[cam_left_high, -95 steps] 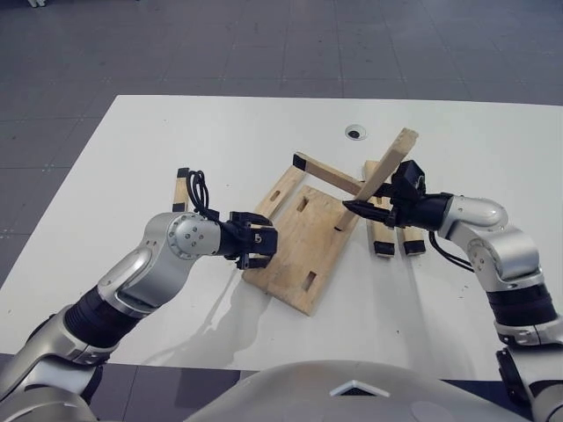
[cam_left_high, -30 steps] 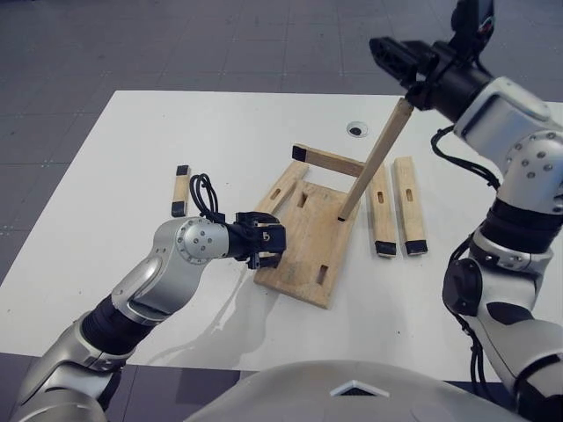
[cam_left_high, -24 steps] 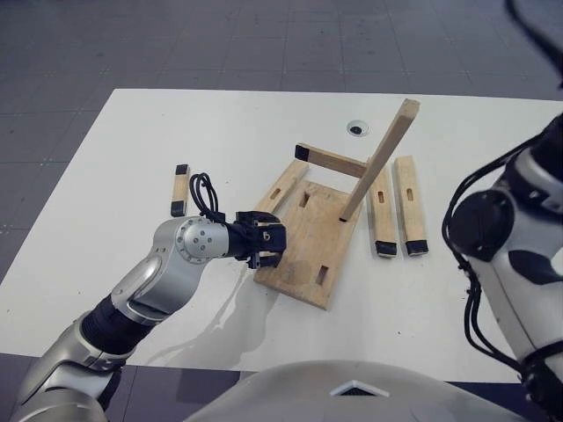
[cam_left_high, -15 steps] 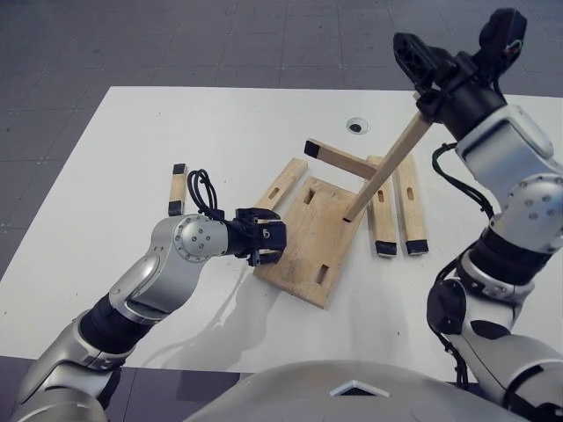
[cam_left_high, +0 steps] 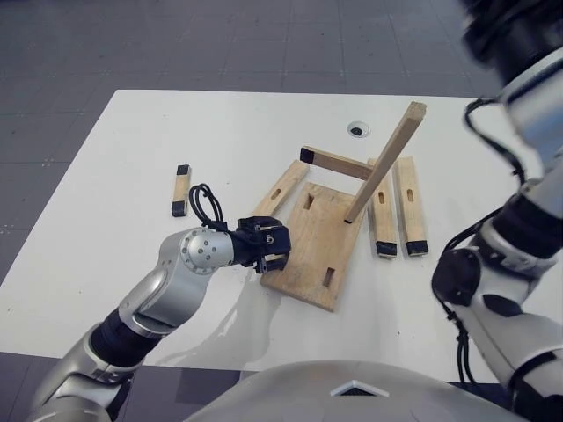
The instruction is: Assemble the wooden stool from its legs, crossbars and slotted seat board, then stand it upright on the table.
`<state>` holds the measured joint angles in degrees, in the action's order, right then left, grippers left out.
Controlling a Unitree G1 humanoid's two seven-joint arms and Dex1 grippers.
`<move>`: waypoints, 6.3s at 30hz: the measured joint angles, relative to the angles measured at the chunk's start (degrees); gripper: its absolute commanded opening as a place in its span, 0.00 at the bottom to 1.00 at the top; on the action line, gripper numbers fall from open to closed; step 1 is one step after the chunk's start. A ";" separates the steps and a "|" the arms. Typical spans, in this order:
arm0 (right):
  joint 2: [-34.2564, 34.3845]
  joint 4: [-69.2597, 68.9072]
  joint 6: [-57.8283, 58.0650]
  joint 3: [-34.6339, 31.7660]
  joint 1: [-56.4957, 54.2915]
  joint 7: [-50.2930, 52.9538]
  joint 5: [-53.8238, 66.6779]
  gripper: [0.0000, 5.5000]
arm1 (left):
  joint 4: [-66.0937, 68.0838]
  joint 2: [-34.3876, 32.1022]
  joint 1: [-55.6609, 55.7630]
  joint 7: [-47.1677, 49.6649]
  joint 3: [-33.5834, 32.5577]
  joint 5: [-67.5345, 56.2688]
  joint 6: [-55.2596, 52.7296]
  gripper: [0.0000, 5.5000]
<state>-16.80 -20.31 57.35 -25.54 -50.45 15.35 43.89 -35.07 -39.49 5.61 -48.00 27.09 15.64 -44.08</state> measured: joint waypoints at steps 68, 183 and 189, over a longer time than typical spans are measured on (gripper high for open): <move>0.26 -6.20 4.13 18.62 55.33 -16.19 -27.94 0.91 | -4.11 24.73 -2.43 36.46 -3.00 -7.01 -29.92 0.68; -27.01 -14.01 -8.93 47.12 42.62 -52.16 -8.09 0.71 | 30.77 5.55 40.52 10.12 -53.07 -95.80 -29.45 0.38; -23.72 -10.34 -11.57 50.94 41.00 -55.26 -13.01 0.71 | 28.95 7.43 39.81 14.95 -51.24 -99.31 -27.52 0.38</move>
<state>-40.52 -30.65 45.78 25.40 -9.45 -39.91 30.88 -6.12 -32.06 45.42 -33.04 -24.15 -83.67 -71.60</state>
